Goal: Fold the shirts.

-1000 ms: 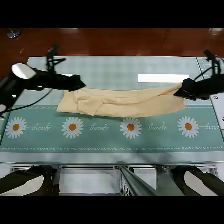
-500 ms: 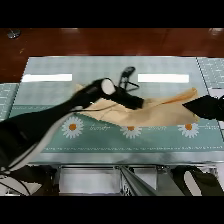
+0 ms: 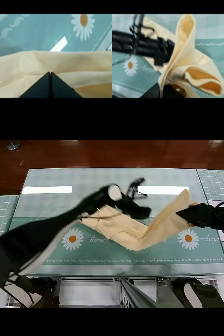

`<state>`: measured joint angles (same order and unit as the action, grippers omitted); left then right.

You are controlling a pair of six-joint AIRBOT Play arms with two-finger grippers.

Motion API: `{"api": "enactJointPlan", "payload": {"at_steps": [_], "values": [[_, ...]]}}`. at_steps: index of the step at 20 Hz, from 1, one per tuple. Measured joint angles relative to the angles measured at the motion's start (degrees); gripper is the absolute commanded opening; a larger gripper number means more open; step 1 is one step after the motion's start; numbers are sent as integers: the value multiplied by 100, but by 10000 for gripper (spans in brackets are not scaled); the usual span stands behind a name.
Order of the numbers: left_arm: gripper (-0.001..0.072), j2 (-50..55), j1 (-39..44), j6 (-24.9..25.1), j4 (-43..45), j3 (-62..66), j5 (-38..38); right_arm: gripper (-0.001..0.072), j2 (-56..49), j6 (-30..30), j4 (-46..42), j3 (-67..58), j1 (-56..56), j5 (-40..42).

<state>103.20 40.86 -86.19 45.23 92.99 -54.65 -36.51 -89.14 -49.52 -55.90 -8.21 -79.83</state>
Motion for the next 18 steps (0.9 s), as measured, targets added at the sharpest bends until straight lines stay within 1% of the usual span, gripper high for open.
{"api": "enactJointPlan", "payload": {"at_steps": [3,5,7,9,12,13,14,15,16,18], "values": [[31,-581,-1307,-90,219,24,-516,19,-472,-50,160,-61,868,551],[31,-1141,-2232,-133,455,22,-879,19,-1058,-98,219,-317,1637,1027],[31,-1810,-2979,-120,643,-79,-1064,20,-1880,-138,254,-800,2378,1493],[32,-2669,-3620,50,763,-369,-1161,20,-2874,-157,269,-1458,2997,1823],[31,-4024,-4172,289,870,-1176,-1250,20,-4435,-195,295,-2524,3663,2094],[32,-4437,-4256,332,857,-1508,-1235,87,-4896,-205,310,-2826,3810,2175],[32,-4819,-4312,369,859,-1869,-1213,403,-5362,-249,354,-3106,3936,2247],[32,-5189,-4360,391,866,-2273,-1115,638,-5788,-258,459,-3359,4033,2306],[32,-5493,-4393,407,881,-2645,-981,625,-6129,-258,605,-3582,4081,2297],[32,-5921,-4430,431,894,-3357,-778,625,-6620,-133,885,-3993,4037,1991]]}}
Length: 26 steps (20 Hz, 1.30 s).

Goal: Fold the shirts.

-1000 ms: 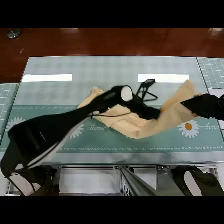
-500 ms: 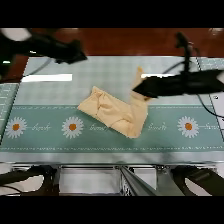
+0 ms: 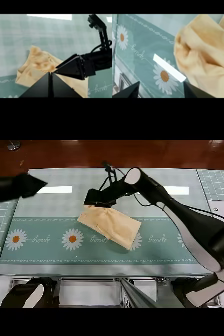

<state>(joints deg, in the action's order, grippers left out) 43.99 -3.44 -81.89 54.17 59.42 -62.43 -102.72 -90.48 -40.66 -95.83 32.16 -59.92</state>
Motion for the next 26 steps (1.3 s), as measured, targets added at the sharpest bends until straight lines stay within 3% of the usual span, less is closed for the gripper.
{"api": "enactJointPlan", "payload": {"at_steps": [4,7,10,12,14,16,19,22,23,25,26], "values": [[33,-299,-42,24,33,-990,251,625,236,96,-46,-450,-831,-1163],[32,-380,-46,39,66,-1443,306,625,1537,-238,-1622,157,-1405,-1725],[32,-422,7,42,72,-1786,323,625,3346,-1228,-3104,2146,-1631,-1097],[32,-437,116,44,66,-1956,343,623,4415,-2046,-3362,3814,-1696,-199],[32,-439,273,42,68,-2094,367,620,5038,-2500,-2907,5239,-1690,776],[33,-437,448,42,31,-2190,428,621,5160,-2468,-2131,6164,-1580,1541],[33,-431,669,24,-90,-2258,579,621,4634,-1805,-1016,6679,-1392,2107],[33,-431,782,22,-232,-2286,671,603,3862,-903,9,6631,-1309,2131],[33,-428,800,22,-258,-2288,686,573,3598,-658,273,6542,-1292,2122],[33,-428,826,20,-306,-2297,706,22,3108,-321,614,6299,-1211,2050],[33,-428,835,22,-321,-2297,710,18,2887,-153,702,6140,-1150,1926]]}}
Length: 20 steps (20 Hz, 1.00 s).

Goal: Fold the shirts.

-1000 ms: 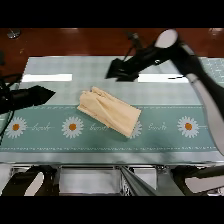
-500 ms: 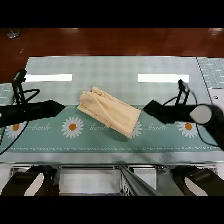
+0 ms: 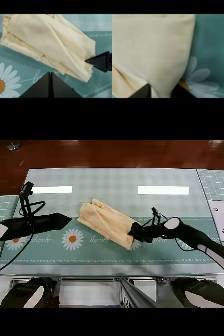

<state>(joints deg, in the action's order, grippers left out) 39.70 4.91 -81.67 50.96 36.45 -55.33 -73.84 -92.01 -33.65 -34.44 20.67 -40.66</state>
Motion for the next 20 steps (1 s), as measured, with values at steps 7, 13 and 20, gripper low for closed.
{"api": "enactJointPlan", "payload": {"at_steps": [7,13,20], "values": [[33,0,13,0,-42,0,35,17,-411,474,-533,-3139,157,-1095],[33,0,15,0,-44,0,28,18,-424,-328,-2004,-6260,-264,-2531],[33,0,15,0,-44,0,7,18,-273,-935,-2577,-7705,-2247,-4393]]}}
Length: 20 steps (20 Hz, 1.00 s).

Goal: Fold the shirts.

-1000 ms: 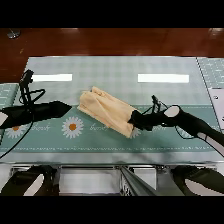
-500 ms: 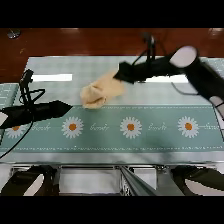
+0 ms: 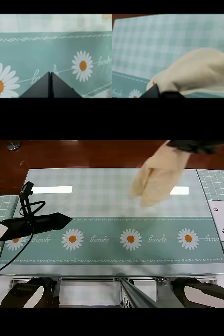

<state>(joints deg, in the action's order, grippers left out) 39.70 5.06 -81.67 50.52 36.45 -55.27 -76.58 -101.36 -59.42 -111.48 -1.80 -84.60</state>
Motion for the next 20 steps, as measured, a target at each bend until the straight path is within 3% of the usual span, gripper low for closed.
{"api": "enactJointPlan", "payload": {"at_steps": [6,12,15,16,17,18,20], "values": [[33,0,0,-2,-2,0,-15,17,586,-334,-610,348,-1759,-1095],[33,0,0,0,-2,0,-20,18,1902,-212,-1248,2682,-3860,-1370],[33,0,0,0,-2,0,-20,19,2562,-247,-1998,3904,-4977,-1362],[33,0,0,-2,-2,0,-20,82,2785,-319,-2354,4277,-5259,-1351],[33,0,0,0,-2,0,-20,404,2983,-396,-2667,4616,-5453,-1333],[33,0,0,0,-2,0,-20,633,3156,-487,-3008,4918,-5593,-1325],[34,0,0,0,-2,0,-20,625,3362,-592,-3552,5327,-5761,-1303]]}}
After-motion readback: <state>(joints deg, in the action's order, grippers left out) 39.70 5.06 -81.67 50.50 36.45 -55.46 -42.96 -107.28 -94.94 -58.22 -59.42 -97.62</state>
